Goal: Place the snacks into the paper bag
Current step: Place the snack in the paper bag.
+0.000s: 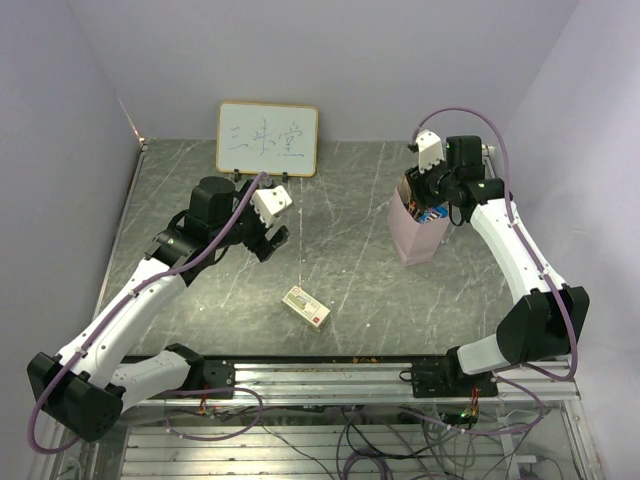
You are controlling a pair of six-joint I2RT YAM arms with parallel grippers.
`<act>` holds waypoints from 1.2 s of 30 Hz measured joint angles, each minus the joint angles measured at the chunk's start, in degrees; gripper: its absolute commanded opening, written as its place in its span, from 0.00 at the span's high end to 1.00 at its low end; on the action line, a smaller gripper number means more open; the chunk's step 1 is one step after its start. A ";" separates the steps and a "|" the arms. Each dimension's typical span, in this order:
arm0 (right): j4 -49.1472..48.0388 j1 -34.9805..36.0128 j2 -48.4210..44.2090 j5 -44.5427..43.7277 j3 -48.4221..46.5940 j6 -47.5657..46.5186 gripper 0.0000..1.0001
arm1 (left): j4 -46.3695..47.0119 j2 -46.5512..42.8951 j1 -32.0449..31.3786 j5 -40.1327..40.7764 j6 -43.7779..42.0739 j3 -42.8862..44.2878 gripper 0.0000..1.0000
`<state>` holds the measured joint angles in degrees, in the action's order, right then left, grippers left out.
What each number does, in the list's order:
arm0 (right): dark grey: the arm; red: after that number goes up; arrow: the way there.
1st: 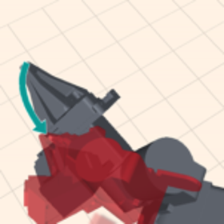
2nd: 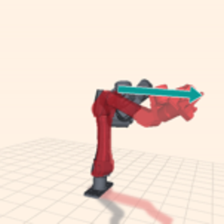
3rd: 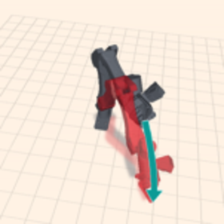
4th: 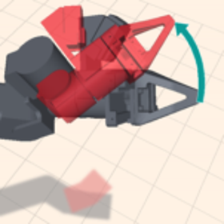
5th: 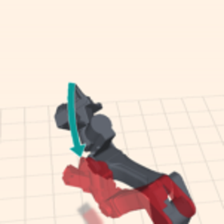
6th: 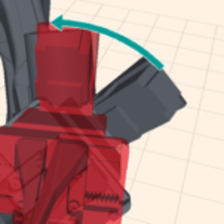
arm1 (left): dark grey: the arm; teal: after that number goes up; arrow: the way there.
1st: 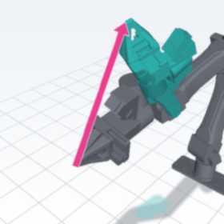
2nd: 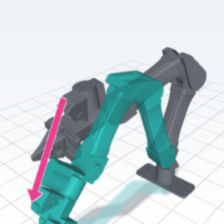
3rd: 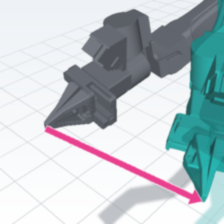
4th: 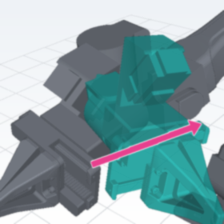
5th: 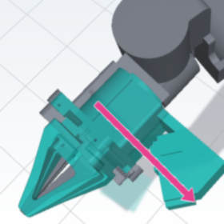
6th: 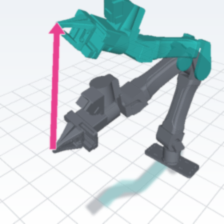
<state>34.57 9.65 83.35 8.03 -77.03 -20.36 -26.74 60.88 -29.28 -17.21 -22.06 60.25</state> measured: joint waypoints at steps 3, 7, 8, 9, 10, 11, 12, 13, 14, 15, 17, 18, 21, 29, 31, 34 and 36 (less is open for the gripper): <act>-0.04 0.00 -0.07 0.26 -0.02 0.07 0.64 | 0.02 0.02 0.00 0.00 0.00 0.00 0.06; -0.04 0.00 -0.07 0.46 -0.02 0.20 0.76 | 0.02 0.00 0.00 0.00 0.00 -0.02 0.07; -0.07 0.00 -0.07 0.55 -0.02 0.22 0.78 | 0.02 0.00 0.00 0.00 0.00 -0.02 0.07; -0.07 0.00 -0.07 0.59 0.00 0.22 0.80 | 0.04 0.00 0.02 0.00 0.00 -0.02 0.07; -0.17 0.00 -0.07 0.63 0.11 0.26 0.82 | 0.04 0.00 0.02 0.00 0.00 -0.02 0.07; -0.37 0.00 -0.07 0.70 0.24 0.26 0.83 | 0.04 0.00 0.02 0.00 0.00 -0.02 0.06; -0.50 0.00 -0.07 0.83 0.44 0.28 0.83 | 0.04 0.00 0.02 0.00 0.00 -0.04 0.07; -0.72 0.00 -0.07 1.03 0.72 0.31 0.84 | 0.09 -0.02 0.02 0.00 0.00 -0.07 0.07; -0.83 0.00 -0.02 1.25 1.03 0.33 0.84 | 0.13 -0.02 0.04 0.00 0.00 -0.09 0.07; -0.94 0.00 0.02 1.49 1.36 0.35 0.84 | 0.13 -0.02 0.04 0.00 0.00 -0.11 0.07; -1.11 0.00 0.15 1.88 1.86 0.42 0.85 | 0.17 -0.02 0.09 0.00 0.00 -0.11 0.07; -1.29 0.00 0.28 2.10 2.05 0.44 0.85 | 0.17 -0.02 0.11 0.00 0.00 -0.11 0.07; -1.62 0.00 1.20 2.91 2.25 0.44 0.85 | 0.22 -0.02 0.15 0.00 0.00 -0.11 0.07; -0.48 0.00 2.32 3.10 1.01 0.74 0.65 | 0.59 -0.46 0.35 0.42 0.35 -0.11 0.06; -0.02 0.00 2.12 2.91 0.02 0.92 0.62 | 1.22 -0.76 0.70 1.38 0.96 -0.11 0.06; 0.52 -0.04 1.01 1.95 -1.07 0.90 0.58 | 2.54 -1.20 1.92 3.96 2.19 -0.20 0.05; 0.66 -0.07 -0.15 1.01 -1.55 0.90 0.56 | 3.50 -1.42 3.08 6.16 3.28 -0.42 0.04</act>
<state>35.22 9.58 83.20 9.04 -78.59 -19.46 -23.24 59.46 -26.20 -11.05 -18.79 59.83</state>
